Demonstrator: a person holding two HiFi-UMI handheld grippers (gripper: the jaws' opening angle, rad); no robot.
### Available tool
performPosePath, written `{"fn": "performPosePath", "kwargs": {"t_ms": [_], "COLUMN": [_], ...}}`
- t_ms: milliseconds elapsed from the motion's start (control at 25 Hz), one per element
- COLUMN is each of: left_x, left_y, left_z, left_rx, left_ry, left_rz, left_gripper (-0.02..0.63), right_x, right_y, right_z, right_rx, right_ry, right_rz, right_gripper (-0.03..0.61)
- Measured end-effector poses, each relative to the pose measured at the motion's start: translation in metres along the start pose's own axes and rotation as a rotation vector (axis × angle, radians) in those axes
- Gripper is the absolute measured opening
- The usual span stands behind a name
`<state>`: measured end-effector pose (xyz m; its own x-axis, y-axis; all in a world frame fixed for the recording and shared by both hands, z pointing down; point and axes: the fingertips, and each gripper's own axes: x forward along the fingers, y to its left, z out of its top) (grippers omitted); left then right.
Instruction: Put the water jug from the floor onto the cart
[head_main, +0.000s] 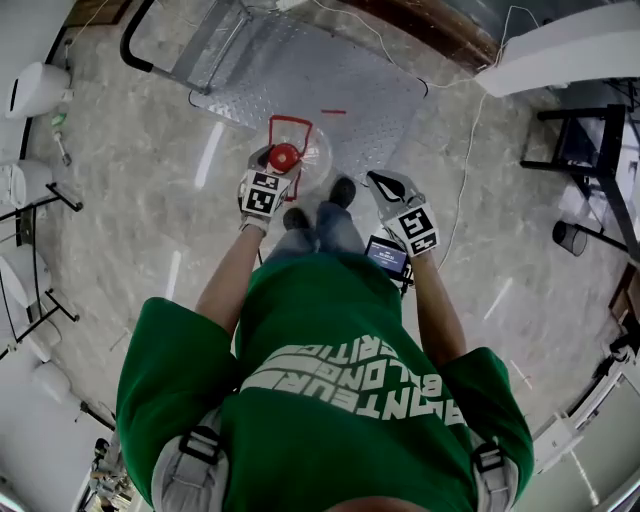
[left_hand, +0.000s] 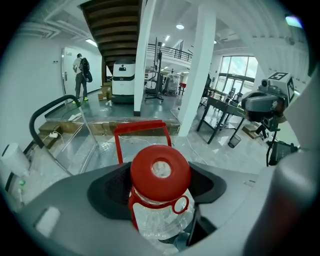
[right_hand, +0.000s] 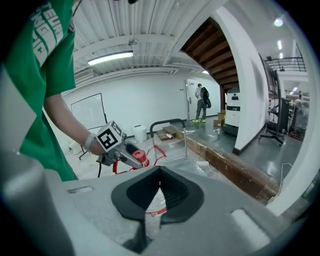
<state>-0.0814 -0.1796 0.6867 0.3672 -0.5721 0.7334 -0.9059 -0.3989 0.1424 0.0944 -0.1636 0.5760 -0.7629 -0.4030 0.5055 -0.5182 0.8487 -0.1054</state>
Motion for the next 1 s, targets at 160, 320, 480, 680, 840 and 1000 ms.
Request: {"fn": "performPosePath", "kwargs": {"t_ms": [160,320,480,680,840,1000], "left_x": [0.017,0.035,0.049,0.063,0.080,0.102], "left_y": [-0.020,-0.034,-0.040,-0.033,-0.023,-0.015], "left_z": [0.028,0.058,0.081,0.103,0.108,0.107], "left_rx": [0.050,0.123,0.193,0.192,0.206,0.225], "left_ry": [0.018,0.012,0.007,-0.004,0.011,0.033], "left_rz": [-0.032,-0.063,-0.073,-0.072,-0.099,-0.132], "left_gripper": [0.341,0.341,0.341,0.341,0.341,0.341], "right_x": [-0.011,-0.013,-0.015,-0.015,-0.014,-0.012], "right_y": [-0.038,-0.073,-0.097,-0.112,-0.119,-0.124], "right_z": [-0.007,-0.016,-0.013,-0.004,0.002,0.008], "right_rx": [0.015,0.035,0.058,0.059,0.075,0.088], "right_ry": [-0.019,-0.002,-0.012,-0.006,0.005,0.019], "right_rz": [-0.036,-0.053,-0.068,-0.075,-0.103,-0.144], "right_gripper": [-0.008,-0.008,-0.008,-0.008,-0.008,-0.008]}}
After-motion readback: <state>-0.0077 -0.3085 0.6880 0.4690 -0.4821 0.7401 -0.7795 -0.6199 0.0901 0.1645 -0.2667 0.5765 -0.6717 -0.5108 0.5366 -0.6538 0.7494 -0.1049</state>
